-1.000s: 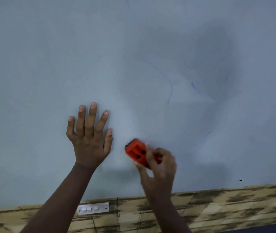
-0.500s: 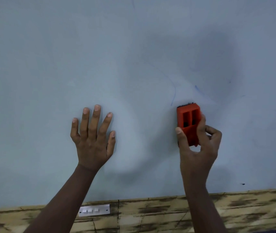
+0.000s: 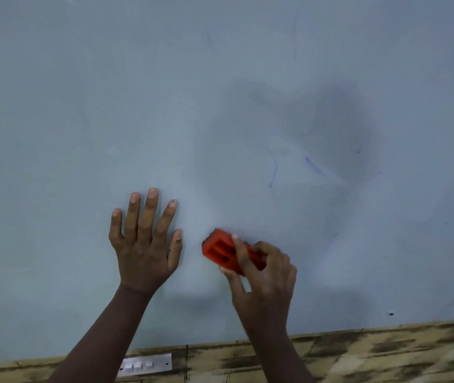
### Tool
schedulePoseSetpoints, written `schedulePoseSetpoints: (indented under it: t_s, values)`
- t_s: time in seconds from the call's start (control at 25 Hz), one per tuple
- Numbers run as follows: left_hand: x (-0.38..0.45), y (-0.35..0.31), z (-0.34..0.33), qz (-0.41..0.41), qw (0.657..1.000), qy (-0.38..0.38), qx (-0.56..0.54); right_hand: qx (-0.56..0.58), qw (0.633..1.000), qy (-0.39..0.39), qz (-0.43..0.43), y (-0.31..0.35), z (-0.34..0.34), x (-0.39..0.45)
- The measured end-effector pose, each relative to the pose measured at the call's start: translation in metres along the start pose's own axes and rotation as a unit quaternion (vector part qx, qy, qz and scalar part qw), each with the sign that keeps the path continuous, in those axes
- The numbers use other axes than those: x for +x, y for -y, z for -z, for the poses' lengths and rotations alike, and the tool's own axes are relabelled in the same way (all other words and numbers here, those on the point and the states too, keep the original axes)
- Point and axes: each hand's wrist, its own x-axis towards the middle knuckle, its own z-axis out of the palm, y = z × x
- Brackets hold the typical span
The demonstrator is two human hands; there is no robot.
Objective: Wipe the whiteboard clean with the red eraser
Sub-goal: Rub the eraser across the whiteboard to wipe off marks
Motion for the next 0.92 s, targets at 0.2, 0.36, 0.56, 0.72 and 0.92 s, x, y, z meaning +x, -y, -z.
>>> schedulePoseSetpoints:
  t_s: [0.2, 0.36, 0.56, 0.72, 0.92]
  values:
    - [-0.002, 0.001, 0.003, -0.011, 1.000, 0.014, -0.002, 0.045, 0.990, -0.111, -0.078, -0.021, 0.043, 0.074]
    - [-0.011, 0.000, 0.004, -0.004, 0.999, 0.032, -0.003, 0.044, 0.992, -0.097, -0.070, -0.019, 0.043, 0.076]
    - [-0.022, -0.002, 0.008, 0.006, 0.999, 0.046, -0.004, -0.048, 0.996, 0.027, 0.075, 0.011, 0.005, 0.017]
    - [-0.012, -0.007, 0.020, 0.047, 0.999, 0.026, -0.006, -0.024, 0.996, 0.008, 0.090, 0.002, 0.018, 0.037]
    - [0.035, -0.010, 0.032, 0.104, 0.994, 0.024, -0.028, 0.061, 0.981, -0.185, -0.025, -0.037, 0.066, 0.118]
